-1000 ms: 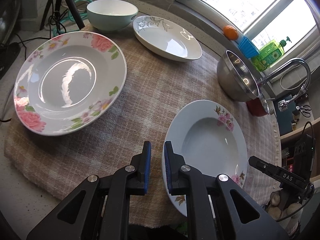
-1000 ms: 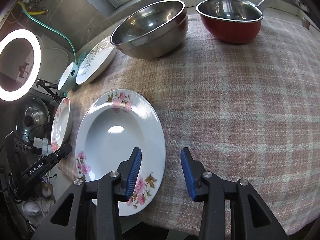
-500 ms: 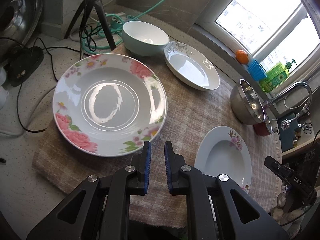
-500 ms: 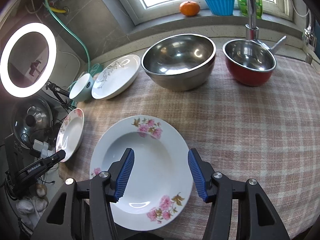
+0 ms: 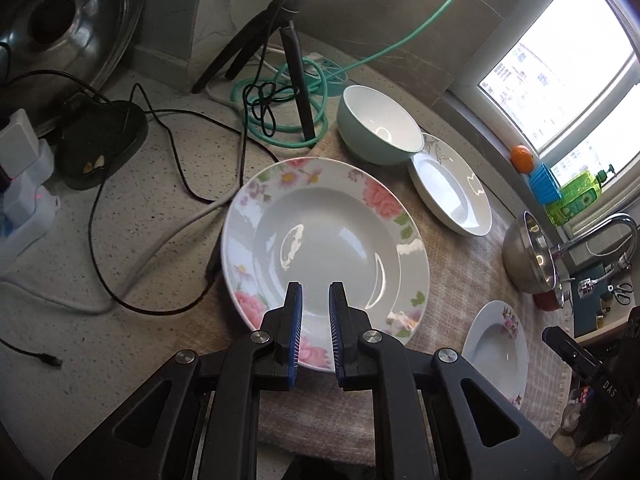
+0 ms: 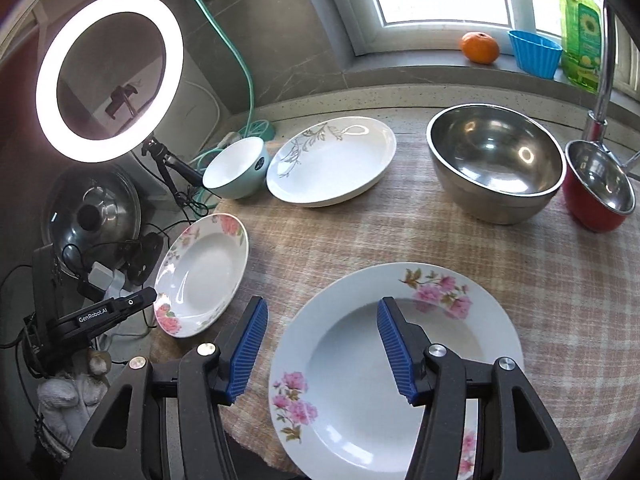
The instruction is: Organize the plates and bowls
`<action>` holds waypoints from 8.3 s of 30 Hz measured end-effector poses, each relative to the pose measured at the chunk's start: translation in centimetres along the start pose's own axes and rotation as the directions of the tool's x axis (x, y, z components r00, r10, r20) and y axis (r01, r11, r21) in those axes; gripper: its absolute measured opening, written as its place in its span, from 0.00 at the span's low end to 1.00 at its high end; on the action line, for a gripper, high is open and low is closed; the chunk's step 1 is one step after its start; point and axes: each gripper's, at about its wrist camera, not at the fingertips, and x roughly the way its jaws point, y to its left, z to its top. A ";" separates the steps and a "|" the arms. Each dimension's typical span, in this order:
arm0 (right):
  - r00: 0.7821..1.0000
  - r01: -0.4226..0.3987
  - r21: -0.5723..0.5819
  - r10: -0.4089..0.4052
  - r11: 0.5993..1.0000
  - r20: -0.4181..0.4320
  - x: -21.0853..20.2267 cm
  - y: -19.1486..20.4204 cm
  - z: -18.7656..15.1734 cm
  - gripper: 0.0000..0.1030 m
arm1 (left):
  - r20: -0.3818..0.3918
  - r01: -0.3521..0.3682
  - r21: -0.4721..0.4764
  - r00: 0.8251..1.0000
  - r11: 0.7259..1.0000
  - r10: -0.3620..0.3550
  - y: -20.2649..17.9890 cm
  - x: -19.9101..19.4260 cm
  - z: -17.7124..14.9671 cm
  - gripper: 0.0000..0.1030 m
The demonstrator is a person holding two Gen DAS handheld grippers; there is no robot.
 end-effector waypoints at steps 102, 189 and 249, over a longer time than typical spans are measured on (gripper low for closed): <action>0.982 -0.101 0.168 0.125 0.981 -0.139 7.1 1.4 2.1 0.08 | -0.083 0.169 0.020 0.983 0.985 -0.166 -1.0 2.2 2.0 0.09; 0.982 0.162 0.260 -0.130 0.952 -0.139 -0.5 -12.3 -5.3 0.11 | -0.246 0.171 0.463 0.968 0.870 -0.059 -17.2 6.1 -7.6 0.10; 0.994 0.103 0.103 -0.105 0.989 0.021 -2.6 -7.9 1.6 0.37 | -0.151 0.169 0.252 0.979 0.953 -0.134 -12.8 4.6 -1.0 0.18</action>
